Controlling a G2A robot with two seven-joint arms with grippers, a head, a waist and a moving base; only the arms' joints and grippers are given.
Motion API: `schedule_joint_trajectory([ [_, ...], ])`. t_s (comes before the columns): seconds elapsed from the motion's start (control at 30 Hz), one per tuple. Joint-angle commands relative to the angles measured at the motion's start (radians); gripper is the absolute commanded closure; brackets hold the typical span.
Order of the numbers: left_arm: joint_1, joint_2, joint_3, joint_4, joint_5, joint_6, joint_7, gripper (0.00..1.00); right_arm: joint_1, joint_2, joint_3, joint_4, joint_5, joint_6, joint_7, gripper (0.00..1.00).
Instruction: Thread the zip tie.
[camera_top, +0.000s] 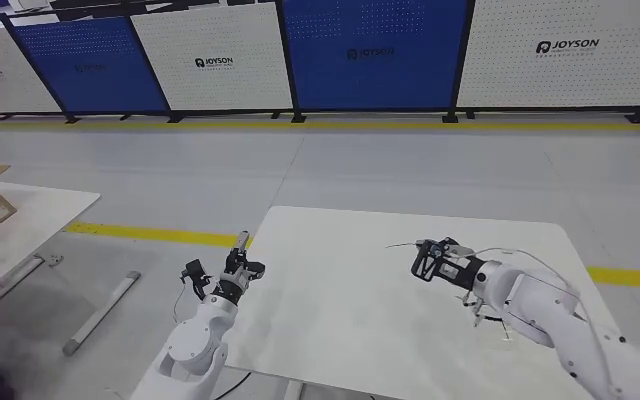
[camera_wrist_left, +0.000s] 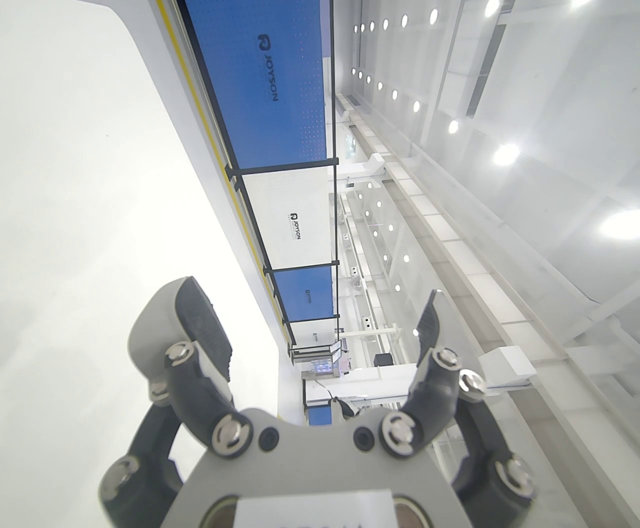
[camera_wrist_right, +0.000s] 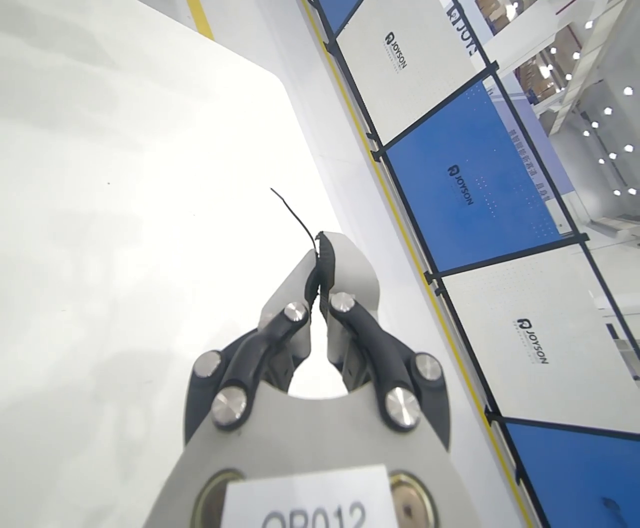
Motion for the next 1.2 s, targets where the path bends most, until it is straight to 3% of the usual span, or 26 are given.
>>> schedule_joint_trajectory([
  [0.0,0.0,0.0,0.0,0.0,0.0,0.0,0.0,0.0,-0.008,-0.004,0.003,-0.006,-0.059,0.03,-0.008,1.0],
  [0.13,0.0,0.0,0.0,0.0,0.0,0.0,0.0,0.0,-0.029,-0.009,0.005,-0.022,-0.233,0.101,-0.099,1.0],
  [0.27,0.0,0.0,0.0,0.0,0.0,0.0,0.0,0.0,-0.01,-0.003,-0.017,-0.005,-0.233,0.155,-0.165,1.0],
  [0.5,0.0,0.0,0.0,0.0,0.0,0.0,0.0,0.0,0.115,0.022,-0.187,0.031,-0.233,0.21,-0.216,1.0],
  [1.0,0.0,0.0,0.0,0.0,0.0,0.0,0.0,0.0,0.131,0.02,-0.209,0.036,-0.233,0.192,-0.235,1.0],
  [1.17,0.0,0.0,0.0,0.0,0.0,0.0,0.0,0.0,0.213,0.024,-0.305,0.079,-0.233,0.154,-0.41,1.0],
])
